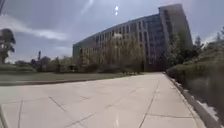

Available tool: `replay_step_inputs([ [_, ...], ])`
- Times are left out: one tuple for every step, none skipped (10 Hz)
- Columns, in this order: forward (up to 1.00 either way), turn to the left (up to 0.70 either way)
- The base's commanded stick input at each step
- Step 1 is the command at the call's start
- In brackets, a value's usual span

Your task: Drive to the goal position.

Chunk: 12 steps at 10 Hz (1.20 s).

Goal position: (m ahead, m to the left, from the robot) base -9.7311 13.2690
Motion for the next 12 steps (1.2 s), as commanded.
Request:
replay_step_inputs([
  [0.67,0.34],
  [0.67,0.34],
  [0.68,0.34],
  [0.68,0.34],
  [0.68,0.34],
  [0.67,0.34],
  [0.68,0.34],
  [0.68,0.34],
  [0.68,0.34],
  [0.68,0.34],
  [0.67,0.34],
  [0.68,0.34],
])
